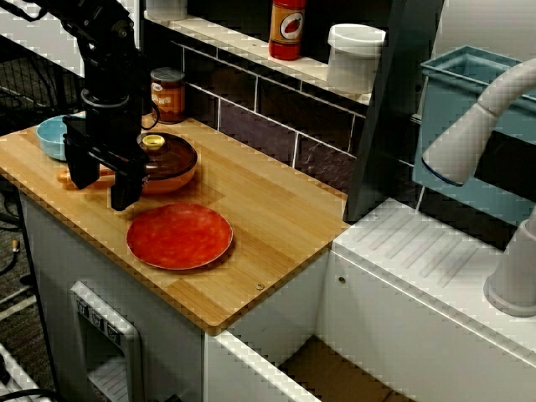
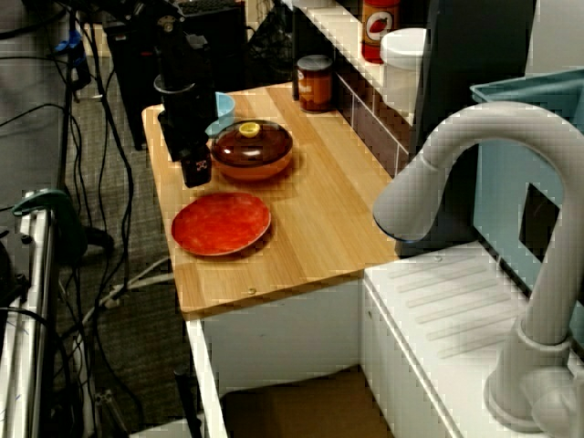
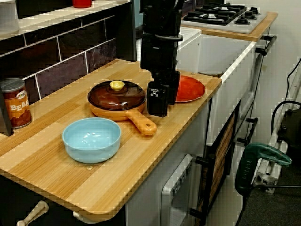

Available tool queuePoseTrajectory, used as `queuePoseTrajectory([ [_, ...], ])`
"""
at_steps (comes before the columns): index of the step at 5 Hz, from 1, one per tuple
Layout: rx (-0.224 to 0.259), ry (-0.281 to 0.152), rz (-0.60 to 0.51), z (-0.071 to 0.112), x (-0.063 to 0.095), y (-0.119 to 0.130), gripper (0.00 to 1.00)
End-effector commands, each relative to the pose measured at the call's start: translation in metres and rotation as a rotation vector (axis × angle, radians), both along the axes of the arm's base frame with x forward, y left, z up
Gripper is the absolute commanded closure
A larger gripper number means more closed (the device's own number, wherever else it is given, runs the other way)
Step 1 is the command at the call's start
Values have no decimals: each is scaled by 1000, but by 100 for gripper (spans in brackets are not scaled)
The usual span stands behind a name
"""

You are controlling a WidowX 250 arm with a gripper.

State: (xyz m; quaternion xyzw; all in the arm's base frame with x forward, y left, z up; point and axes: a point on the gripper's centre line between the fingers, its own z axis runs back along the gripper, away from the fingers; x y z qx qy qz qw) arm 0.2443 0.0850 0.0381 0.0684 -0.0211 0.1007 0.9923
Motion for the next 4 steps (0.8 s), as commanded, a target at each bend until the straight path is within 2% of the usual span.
queuePoseTrajectory([
  [1,4,-5,12,-2,5,8,0],
  [4,-13,-2,10,2,4,6,0],
])
